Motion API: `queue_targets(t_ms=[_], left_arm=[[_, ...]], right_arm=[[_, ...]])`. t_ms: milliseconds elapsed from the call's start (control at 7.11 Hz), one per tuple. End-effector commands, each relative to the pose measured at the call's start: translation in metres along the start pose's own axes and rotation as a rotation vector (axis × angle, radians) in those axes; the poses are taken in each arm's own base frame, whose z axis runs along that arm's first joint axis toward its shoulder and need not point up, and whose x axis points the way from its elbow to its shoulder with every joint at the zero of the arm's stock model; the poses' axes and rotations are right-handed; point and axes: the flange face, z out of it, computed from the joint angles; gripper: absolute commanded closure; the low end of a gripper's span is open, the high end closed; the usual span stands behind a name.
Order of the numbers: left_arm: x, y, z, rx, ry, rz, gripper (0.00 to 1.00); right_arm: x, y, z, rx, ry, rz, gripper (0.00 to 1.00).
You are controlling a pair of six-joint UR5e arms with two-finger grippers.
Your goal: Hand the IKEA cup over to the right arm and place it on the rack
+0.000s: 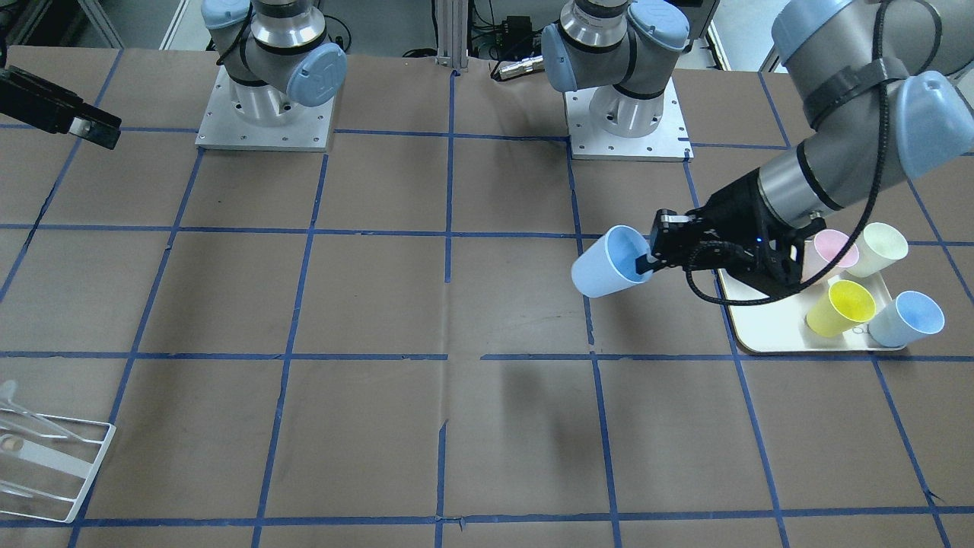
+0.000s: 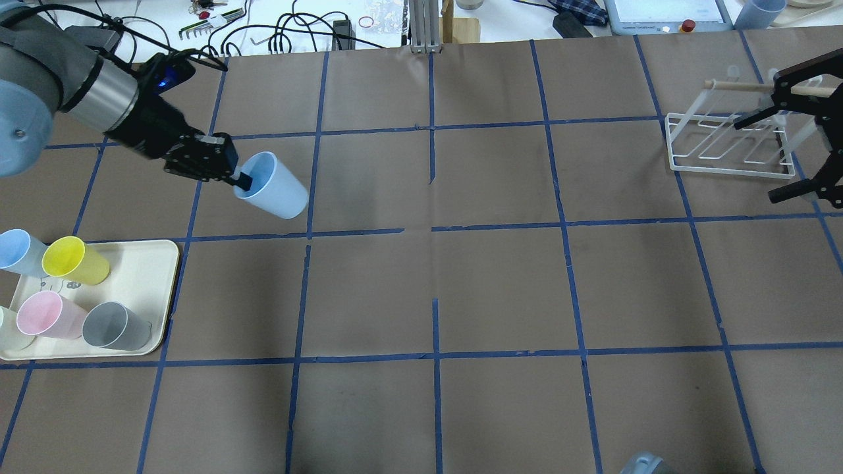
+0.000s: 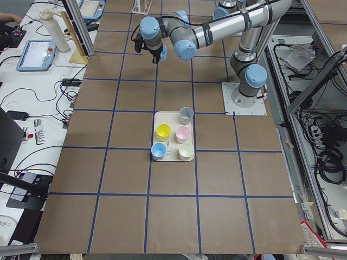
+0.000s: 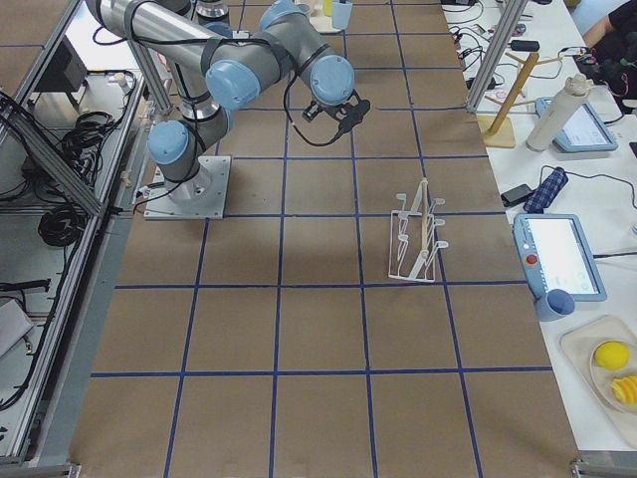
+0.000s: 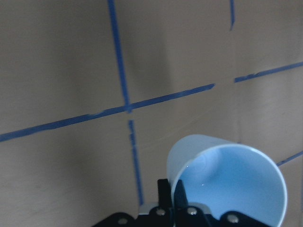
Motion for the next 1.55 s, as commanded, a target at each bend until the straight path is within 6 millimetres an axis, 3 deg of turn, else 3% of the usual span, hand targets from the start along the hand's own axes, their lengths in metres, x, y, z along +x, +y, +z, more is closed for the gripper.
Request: queue_targets(t_ms=[0,281,703,984,1406], left_arm=[[0.061,0.007,0.017,0.014,0.334,-0.211,1.0],[0.073,0.028,0.053,-0.042,0.651,-0.375,1.0],[0.14,0.052,0.08,-0.15,0.852,-0.379,1.0],[0.142,0.059,0.093,-0.176,0.997,-0.431,1.0],[0.145,0.057,0.105,-0.189,1.005,-0.416,1.0]], right_arm=[[-0.004,0.018,0.015,-0.161,-0.177,0.175,0.0],[-0.009,0.036,0.021,-0.258,-0.288,0.323,0.0],[-0.027,0.063,0.018,-0.25,-0.364,0.47,0.0],[-0.027,0.062,0.025,-0.278,-0.349,0.532,0.0],[-0.048,0.067,0.066,-0.366,-0.223,0.699,0.0]])
